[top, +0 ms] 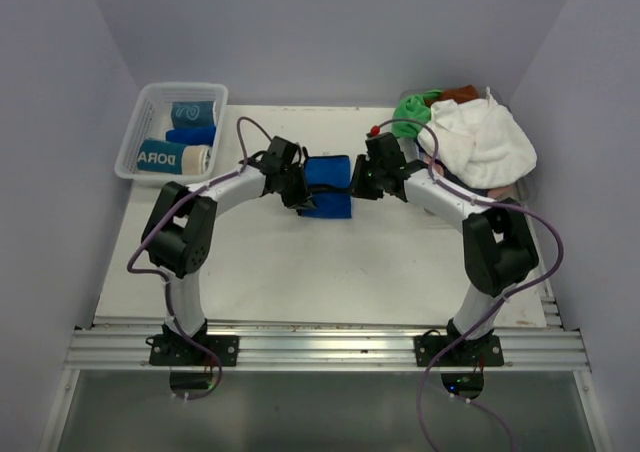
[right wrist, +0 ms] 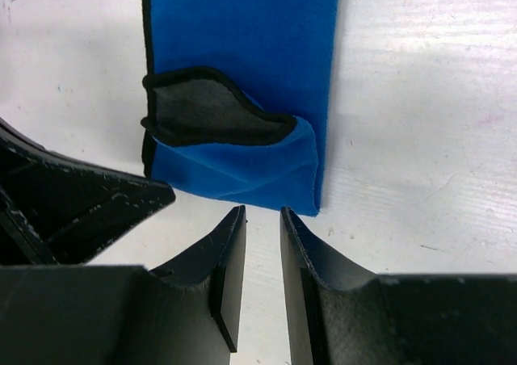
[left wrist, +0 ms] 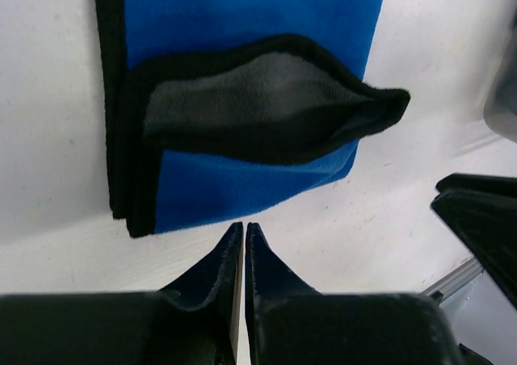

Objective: Roll the towels
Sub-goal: Roll the towel

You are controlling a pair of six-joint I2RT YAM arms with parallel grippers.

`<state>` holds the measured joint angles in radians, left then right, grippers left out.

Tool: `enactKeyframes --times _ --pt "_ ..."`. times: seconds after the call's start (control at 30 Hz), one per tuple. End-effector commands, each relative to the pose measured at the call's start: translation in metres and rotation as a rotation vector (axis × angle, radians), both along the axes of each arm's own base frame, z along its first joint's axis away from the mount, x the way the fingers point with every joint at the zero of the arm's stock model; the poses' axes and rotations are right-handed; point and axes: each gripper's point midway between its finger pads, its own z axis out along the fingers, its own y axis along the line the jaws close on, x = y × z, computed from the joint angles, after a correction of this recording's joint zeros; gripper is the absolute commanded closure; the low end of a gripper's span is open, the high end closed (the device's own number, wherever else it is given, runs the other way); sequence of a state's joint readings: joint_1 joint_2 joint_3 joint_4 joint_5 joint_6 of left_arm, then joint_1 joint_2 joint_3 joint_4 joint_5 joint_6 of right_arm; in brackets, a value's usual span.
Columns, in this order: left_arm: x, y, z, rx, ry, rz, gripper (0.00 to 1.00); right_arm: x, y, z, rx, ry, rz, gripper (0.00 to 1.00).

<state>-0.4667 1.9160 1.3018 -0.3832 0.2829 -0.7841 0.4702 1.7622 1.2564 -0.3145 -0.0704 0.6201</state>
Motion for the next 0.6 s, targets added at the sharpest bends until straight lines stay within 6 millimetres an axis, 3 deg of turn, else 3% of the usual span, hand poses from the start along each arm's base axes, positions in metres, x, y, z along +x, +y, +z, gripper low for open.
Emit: enactKeyframes --times 0.0,0.17,0.33,0.57 --pt "0.026 -0.007 0.011 -0.002 -0.075 -0.012 0.94 0.001 0.0 -0.003 -0.018 -0.005 0.027 0.73" --pt "0.041 -0.011 0.005 0.001 -0.074 -0.012 0.95 0.011 0.008 -0.01 -0.02 0.02 0.05 0.8" --pt "0.054 -0.005 -0.006 0.033 -0.057 0.013 0.96 0.024 0.019 -0.021 -0.025 0.056 0.08 0.8" --pt "0.061 0.011 -0.017 0.108 -0.055 0.034 0.96 0.047 0.01 -0.068 -0.144 0.092 0.054 0.82"
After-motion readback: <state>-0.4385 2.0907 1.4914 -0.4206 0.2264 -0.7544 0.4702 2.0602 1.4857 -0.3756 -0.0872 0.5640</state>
